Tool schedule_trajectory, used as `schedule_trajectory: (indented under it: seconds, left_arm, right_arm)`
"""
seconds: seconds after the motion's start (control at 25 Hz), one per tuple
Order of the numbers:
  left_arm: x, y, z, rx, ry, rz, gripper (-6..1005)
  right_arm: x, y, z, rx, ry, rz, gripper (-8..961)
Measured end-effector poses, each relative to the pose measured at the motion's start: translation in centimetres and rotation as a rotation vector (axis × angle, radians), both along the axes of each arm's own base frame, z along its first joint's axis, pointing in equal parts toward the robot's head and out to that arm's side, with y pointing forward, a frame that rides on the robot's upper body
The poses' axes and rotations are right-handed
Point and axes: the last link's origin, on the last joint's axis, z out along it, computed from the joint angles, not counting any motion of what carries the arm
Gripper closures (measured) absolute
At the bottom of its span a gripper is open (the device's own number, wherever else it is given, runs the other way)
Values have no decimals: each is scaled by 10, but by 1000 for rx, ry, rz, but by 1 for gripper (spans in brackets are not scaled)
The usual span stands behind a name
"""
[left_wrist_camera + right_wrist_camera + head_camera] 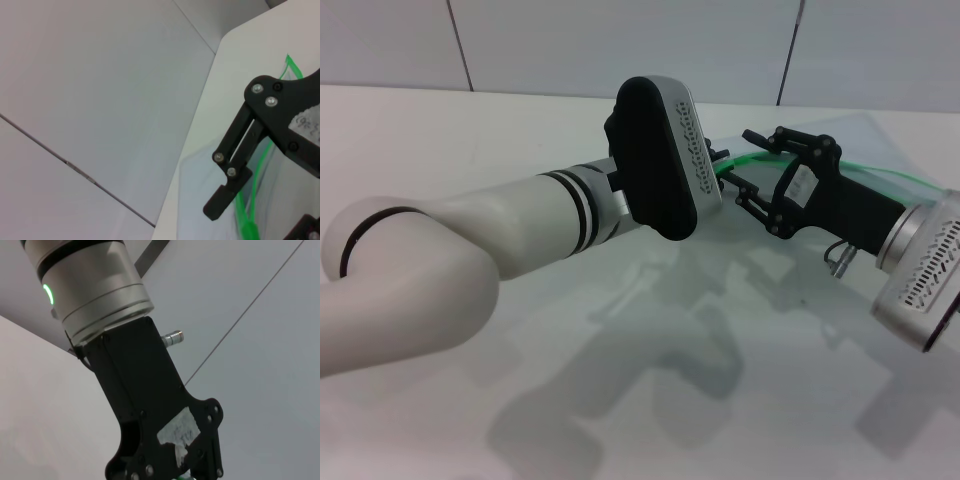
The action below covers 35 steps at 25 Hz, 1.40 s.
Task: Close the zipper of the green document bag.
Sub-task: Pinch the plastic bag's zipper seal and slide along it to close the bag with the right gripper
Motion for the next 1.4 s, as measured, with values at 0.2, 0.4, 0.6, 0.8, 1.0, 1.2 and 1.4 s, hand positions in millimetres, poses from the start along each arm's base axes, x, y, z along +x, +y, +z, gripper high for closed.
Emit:
schedule_trajectory:
  seconds: [0.2,0.4,0.6,0.8,1.0,1.2,1.4]
  left_arm:
    - [0,0,0,0,1,0,945]
    - [0,0,-1,0,0,2,945]
    - [-1,0,0,0,1,1,944]
    - [-1,0,0,1,1,1,945]
    - [-1,0,0,1,2,0,945]
    - [-1,0,0,1,3,0,944]
    - [-1,0,0,-1,5,1,944]
  right_arm:
    - [0,0,0,-2,2,-3,530]
    - [1,1,0,-3,-2,-12,620]
    - [-3,1,-2,-6,3,-1,676]
    - [-7,0,-4,-13,8,15,687]
    - [-9,-1,-5,-20,4,26,686]
    - [-8,2,-7,-24,-6,-4,693]
    - [-10,3,-9,-32,-9,-13,709]
